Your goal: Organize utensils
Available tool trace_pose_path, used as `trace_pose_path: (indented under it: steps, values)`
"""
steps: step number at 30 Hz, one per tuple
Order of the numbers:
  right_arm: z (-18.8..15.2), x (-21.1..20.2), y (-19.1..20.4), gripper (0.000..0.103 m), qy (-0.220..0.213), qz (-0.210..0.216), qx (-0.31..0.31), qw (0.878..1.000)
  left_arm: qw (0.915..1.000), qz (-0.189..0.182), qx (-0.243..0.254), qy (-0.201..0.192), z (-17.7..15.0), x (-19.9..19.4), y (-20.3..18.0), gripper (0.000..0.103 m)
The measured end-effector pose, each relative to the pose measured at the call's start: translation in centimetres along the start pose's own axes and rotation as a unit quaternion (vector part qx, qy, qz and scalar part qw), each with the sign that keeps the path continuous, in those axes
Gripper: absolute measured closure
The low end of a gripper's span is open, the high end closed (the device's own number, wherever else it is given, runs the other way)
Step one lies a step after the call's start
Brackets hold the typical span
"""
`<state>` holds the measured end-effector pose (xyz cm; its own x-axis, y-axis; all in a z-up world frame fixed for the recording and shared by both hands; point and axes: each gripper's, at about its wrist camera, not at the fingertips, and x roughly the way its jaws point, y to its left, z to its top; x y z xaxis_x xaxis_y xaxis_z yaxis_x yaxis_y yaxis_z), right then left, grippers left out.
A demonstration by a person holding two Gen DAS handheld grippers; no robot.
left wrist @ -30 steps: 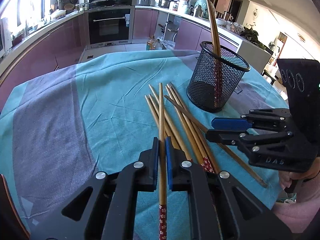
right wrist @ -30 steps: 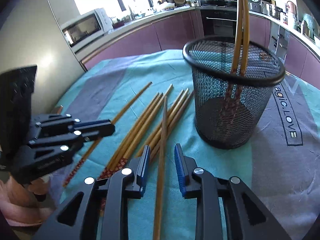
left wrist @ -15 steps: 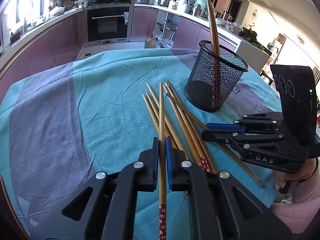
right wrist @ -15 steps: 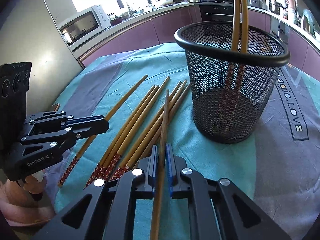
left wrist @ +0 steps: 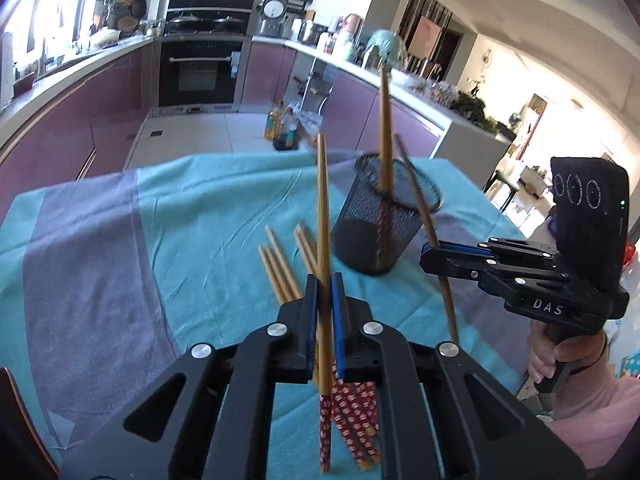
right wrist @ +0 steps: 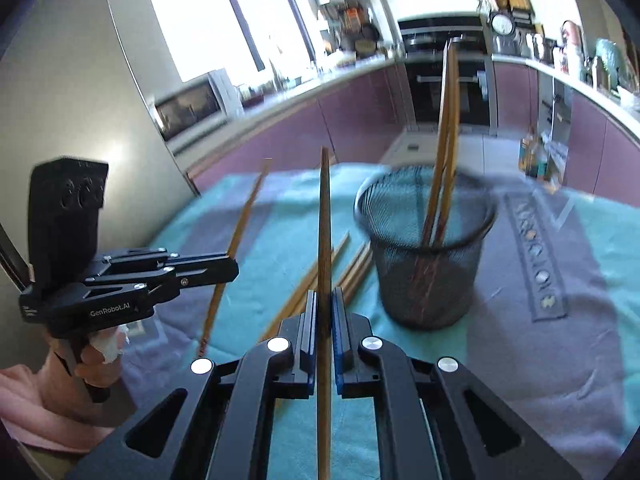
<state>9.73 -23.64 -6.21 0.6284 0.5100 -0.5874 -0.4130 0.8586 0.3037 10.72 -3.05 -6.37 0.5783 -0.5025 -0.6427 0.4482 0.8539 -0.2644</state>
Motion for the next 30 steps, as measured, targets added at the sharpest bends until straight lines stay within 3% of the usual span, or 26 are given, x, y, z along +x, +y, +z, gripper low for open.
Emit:
trace_pose_path:
  steps: [10,21,30]
  values:
    - [4.0,-5.1,-0.8,0.097,-0.088,0.006,-0.002,0.996,0.9965,-0.042,0.020,-0.069,4.7,-4.6,-2.3,0.096]
    - [8.5,-8.1,-1.0,0.097,-0.139,-0.014,-0.027,0.990,0.9873,-0.057,0.042,-0.142,10.7,-6.4,-5.8,0.096]
    - [10.1,-8.3,-2.1,0.097,-0.163,-0.044,-0.026,0.985,0.9865,-0.034,0.059,-0.149,13.4,-4.3,-8.1,0.096]
